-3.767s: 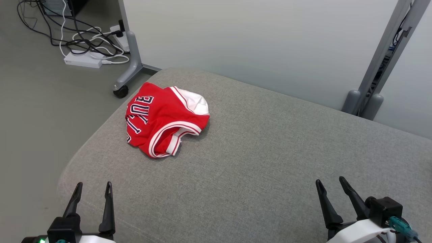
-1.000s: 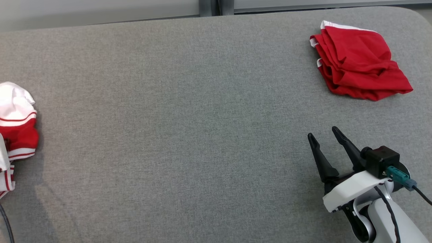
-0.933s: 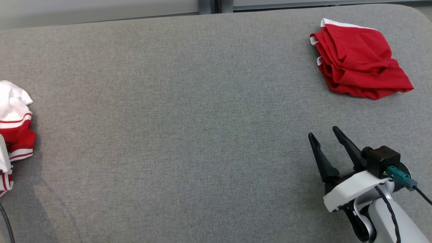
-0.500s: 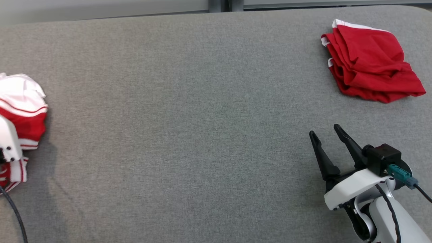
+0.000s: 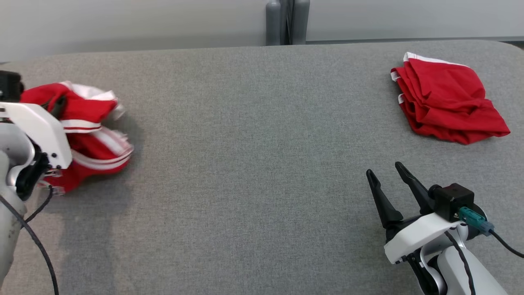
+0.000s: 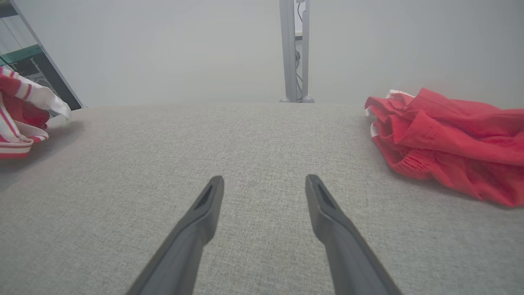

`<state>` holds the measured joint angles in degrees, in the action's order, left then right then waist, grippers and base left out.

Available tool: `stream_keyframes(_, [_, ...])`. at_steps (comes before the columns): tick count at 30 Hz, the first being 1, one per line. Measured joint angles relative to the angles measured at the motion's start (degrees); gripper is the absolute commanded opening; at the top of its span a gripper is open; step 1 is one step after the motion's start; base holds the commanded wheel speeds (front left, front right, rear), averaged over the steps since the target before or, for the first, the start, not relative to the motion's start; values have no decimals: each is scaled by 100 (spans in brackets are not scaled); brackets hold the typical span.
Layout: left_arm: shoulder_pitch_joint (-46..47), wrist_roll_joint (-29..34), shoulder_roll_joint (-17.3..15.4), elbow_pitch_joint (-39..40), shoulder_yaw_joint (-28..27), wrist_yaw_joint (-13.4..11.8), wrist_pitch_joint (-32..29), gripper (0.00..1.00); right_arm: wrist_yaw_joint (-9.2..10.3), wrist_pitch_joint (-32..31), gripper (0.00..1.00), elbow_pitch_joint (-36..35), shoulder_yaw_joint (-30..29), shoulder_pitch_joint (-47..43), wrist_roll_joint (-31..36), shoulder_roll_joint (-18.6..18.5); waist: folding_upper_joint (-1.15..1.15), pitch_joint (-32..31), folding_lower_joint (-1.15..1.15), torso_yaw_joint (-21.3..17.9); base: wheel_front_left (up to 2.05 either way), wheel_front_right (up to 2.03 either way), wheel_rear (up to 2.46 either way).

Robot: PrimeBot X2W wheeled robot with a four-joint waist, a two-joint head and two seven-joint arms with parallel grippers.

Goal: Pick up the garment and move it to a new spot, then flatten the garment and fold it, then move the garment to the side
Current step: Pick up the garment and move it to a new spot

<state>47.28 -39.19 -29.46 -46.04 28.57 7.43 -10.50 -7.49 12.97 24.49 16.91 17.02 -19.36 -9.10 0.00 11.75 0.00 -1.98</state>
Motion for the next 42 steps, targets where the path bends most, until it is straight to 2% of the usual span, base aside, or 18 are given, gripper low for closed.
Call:
stream_keyframes(7, [36,-200,-93,777,772,-1,200,0,0,68,100,124,85,1,-97,45,0,-194,0,-88,0,0,0])
stream_keyframes(18, [142,-380,46,1716,1601,0,350,0,0,155,100,279,109,-34,-156,145,0,-438,0,-395,0,0,0])
stream_keyframes(26, [144,-387,402,2272,2093,0,410,0,0,176,100,333,98,-62,-183,152,0,-551,0,-619,0,0,0])
stream_keyframes(34, [-122,-487,749,2249,2307,0,708,0,0,187,100,356,91,-64,-186,160,0,-547,0,-675,0,0,0])
stream_keyframes(42, [-848,-659,1056,1533,2464,-3,1212,0,0,202,100,366,123,-86,-188,187,0,-526,0,-605,0,0,0])
